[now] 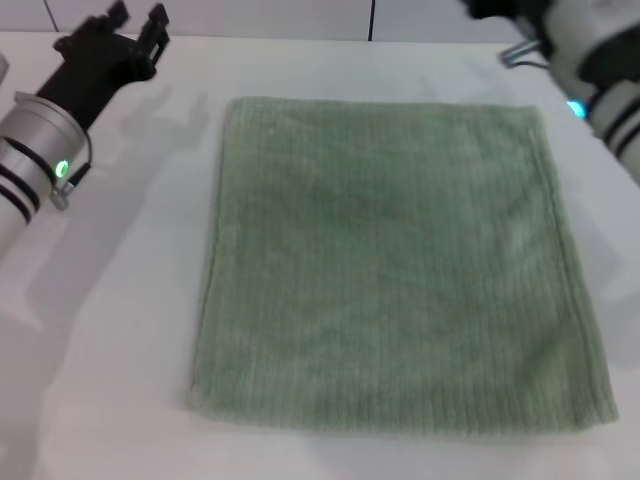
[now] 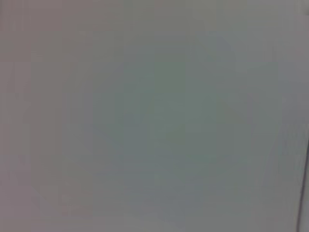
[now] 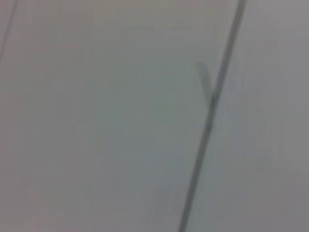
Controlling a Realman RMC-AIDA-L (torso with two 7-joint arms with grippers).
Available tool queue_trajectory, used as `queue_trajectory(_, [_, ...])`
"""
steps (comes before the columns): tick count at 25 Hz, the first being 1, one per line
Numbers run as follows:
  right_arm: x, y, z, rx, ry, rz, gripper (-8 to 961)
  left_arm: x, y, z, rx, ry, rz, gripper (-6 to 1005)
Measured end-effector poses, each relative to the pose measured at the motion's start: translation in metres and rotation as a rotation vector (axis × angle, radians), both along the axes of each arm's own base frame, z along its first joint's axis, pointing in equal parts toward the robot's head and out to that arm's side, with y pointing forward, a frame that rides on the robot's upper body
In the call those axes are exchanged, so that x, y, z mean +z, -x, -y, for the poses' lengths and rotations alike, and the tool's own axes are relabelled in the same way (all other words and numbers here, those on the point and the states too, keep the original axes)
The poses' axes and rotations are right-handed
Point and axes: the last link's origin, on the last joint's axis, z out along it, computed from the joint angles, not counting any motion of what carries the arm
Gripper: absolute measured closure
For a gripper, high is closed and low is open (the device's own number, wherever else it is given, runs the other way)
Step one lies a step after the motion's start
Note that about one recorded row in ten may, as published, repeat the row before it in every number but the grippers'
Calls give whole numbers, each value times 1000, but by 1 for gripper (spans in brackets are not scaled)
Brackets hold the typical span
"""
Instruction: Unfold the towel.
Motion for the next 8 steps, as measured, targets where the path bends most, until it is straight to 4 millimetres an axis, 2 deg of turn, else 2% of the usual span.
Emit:
queue_trajectory(3, [12,-14,4,10,-72,-45,263,7,3,1,-4,-39,-4,558])
queue_trajectory(8, [27,-33,13,39,-159,-126,254,14,7,2,6,-72,9,558])
